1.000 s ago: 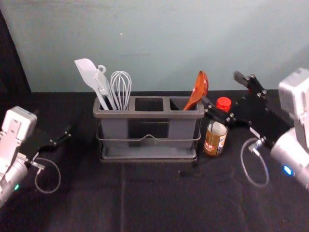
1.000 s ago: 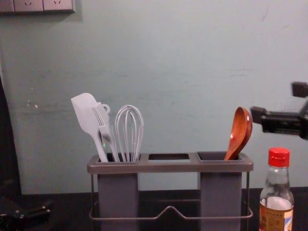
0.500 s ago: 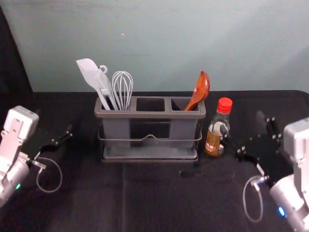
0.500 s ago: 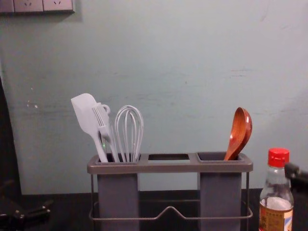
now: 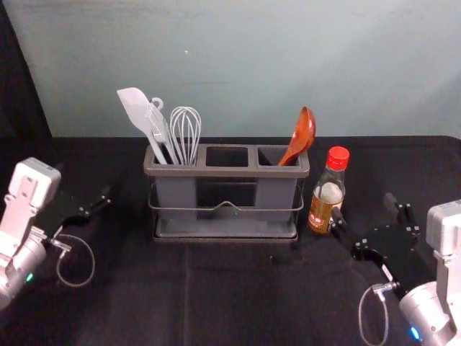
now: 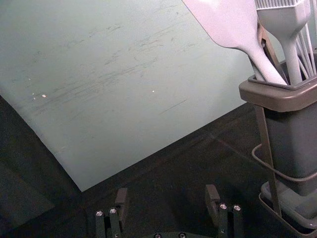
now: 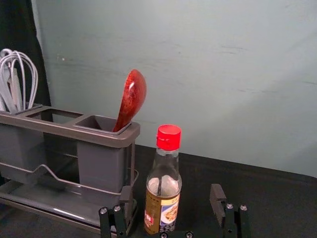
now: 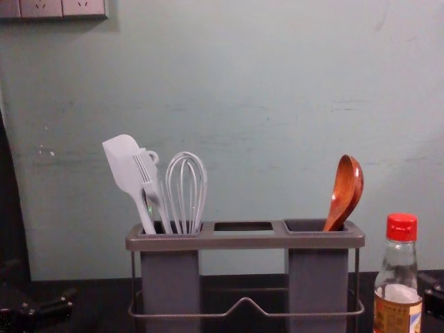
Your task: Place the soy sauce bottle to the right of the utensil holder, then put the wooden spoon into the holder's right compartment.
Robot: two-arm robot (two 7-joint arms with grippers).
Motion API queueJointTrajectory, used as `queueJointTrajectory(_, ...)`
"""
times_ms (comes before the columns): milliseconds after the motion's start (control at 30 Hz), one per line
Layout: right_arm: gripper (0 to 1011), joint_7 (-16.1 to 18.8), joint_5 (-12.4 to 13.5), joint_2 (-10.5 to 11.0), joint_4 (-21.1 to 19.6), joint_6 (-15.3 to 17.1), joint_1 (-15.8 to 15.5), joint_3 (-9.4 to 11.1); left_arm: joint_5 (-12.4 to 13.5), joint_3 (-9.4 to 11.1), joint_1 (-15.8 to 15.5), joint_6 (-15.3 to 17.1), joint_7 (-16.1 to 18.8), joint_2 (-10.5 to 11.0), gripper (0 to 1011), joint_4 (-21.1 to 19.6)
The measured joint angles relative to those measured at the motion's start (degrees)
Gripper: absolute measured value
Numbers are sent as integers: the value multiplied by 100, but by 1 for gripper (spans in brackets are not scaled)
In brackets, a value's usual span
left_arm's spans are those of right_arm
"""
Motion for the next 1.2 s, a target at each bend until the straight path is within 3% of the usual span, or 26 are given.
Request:
queueJointTrajectory(200,1002,48,-213,2,-15,186,56,-67,0,0,0,0,0,0,1012,0)
queueJointTrajectory(1200,1002,55,-135,3,-9,132,42,-47,1,0,0,0,0,0,1012,0)
